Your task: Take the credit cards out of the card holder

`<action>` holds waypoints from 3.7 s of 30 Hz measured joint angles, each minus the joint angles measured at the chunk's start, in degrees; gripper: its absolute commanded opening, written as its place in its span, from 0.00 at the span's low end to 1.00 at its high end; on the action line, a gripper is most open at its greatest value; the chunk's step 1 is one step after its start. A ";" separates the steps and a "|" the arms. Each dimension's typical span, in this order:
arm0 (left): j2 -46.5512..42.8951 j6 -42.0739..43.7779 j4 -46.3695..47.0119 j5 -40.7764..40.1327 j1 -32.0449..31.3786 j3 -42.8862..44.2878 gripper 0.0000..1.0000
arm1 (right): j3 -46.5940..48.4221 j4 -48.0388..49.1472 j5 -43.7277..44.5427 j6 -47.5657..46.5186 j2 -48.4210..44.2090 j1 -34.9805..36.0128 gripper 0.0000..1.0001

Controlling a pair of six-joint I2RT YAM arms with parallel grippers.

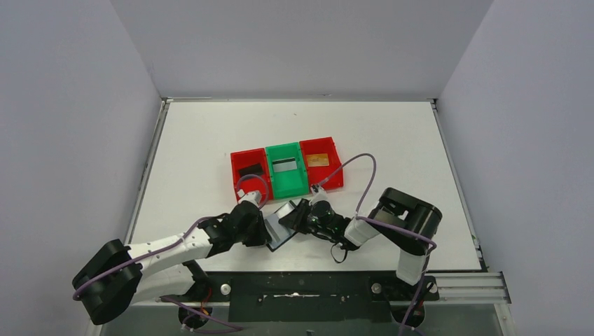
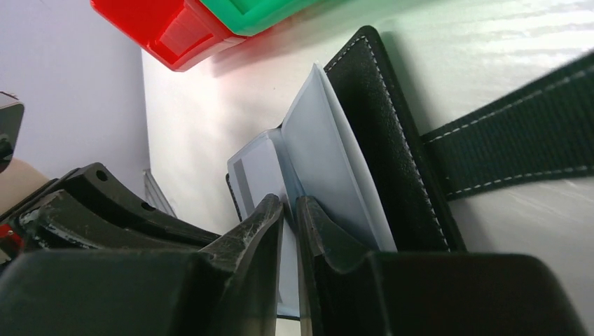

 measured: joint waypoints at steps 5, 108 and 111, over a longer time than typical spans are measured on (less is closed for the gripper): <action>0.61 0.42 -1.16 -0.72 -0.02 0.87 0.01 | -2.60 4.28 1.20 1.73 0.17 0.24 0.07; 0.24 2.73 -5.27 -5.07 -0.87 3.37 0.21 | -5.68 -15.52 -4.00 5.38 -13.33 2.73 0.00; -0.46 2.62 -6.10 -5.62 -0.87 3.32 0.24 | -5.92 -15.61 -2.99 5.73 -14.53 2.73 0.00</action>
